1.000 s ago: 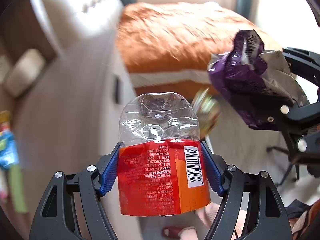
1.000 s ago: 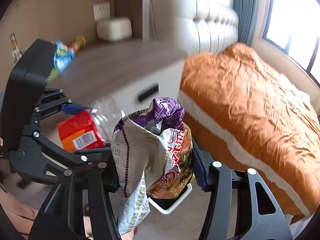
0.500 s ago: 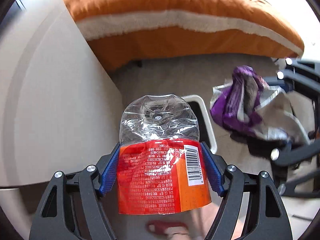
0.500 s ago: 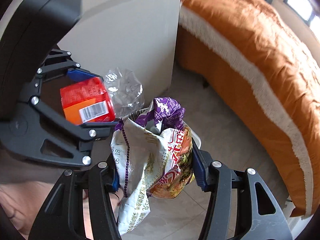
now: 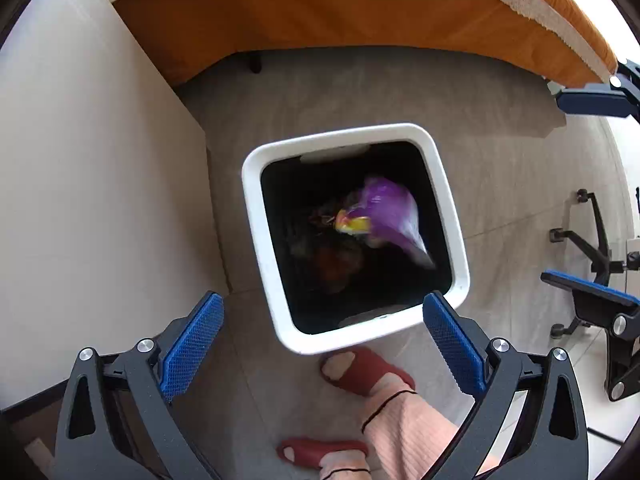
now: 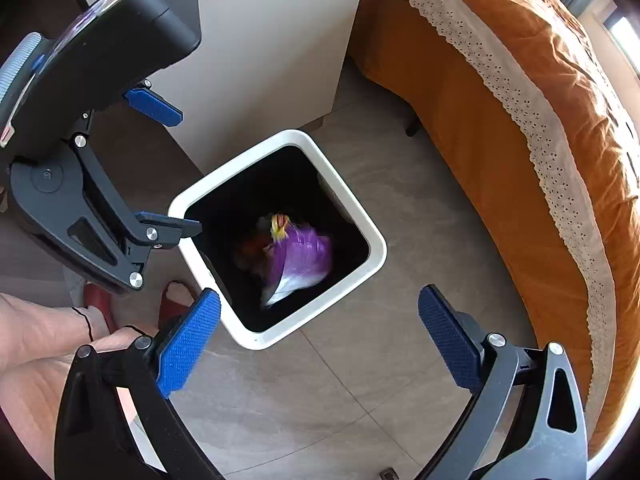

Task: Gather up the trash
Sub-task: 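Carry the bottle and bags over the white bin and open both tools, then swing both open tools back toward the desk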

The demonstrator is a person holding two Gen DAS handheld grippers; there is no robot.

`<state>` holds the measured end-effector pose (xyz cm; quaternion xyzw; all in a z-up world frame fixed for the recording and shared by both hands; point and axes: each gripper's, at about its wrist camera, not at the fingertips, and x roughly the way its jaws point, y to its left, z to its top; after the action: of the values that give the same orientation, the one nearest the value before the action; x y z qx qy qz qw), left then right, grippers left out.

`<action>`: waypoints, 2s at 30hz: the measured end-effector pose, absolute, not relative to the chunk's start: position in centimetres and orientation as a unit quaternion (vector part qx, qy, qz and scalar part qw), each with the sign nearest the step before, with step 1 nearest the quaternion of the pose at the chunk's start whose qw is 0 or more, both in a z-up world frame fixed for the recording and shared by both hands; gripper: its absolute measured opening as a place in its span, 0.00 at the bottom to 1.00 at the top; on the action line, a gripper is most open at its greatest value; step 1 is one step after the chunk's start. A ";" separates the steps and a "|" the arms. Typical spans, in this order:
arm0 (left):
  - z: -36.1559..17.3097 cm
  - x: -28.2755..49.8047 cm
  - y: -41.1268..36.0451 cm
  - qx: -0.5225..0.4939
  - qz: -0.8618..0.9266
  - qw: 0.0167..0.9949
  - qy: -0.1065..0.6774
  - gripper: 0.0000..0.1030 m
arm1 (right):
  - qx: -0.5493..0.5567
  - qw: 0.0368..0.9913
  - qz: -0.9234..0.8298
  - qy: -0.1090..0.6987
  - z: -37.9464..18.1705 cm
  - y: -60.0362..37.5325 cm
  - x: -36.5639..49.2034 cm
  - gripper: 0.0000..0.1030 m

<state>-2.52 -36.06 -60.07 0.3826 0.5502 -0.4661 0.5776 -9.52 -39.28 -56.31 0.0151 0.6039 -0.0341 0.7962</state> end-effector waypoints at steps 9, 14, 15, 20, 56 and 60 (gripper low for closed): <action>-54.6 -3.0 -35.3 0.363 -0.470 0.598 0.539 0.95 | 0.028 0.803 -0.047 0.594 -50.8 -39.2 -10.1 0.96; -49.6 -3.3 -35.2 0.339 -0.480 0.615 0.525 0.95 | 0.035 0.809 -0.073 0.583 -46.4 -40.1 -10.7 0.96; -48.6 -3.4 -35.1 0.335 -0.482 0.618 0.523 0.95 | 0.039 0.810 -0.080 0.580 -45.4 -40.3 -10.9 0.96; -41.8 -3.5 -34.6 0.305 -0.490 0.646 0.499 0.95 | 0.048 0.823 -0.119 0.554 -40.0 -40.7 -12.1 0.96; -11.2 12.8 1.8 0.112 -0.095 0.932 0.332 0.95 | -0.056 0.946 0.154 0.279 -10.8 -18.2 7.0 0.96; -11.6 15.4 4.3 0.112 -0.081 0.931 0.339 0.95 | -0.066 0.942 0.163 0.285 -10.9 -16.1 9.6 0.96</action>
<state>15.40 4.30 -11.56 0.1117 0.3389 -0.0812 0.9306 9.63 -16.10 -10.86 -0.0655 0.2849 0.1630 0.9423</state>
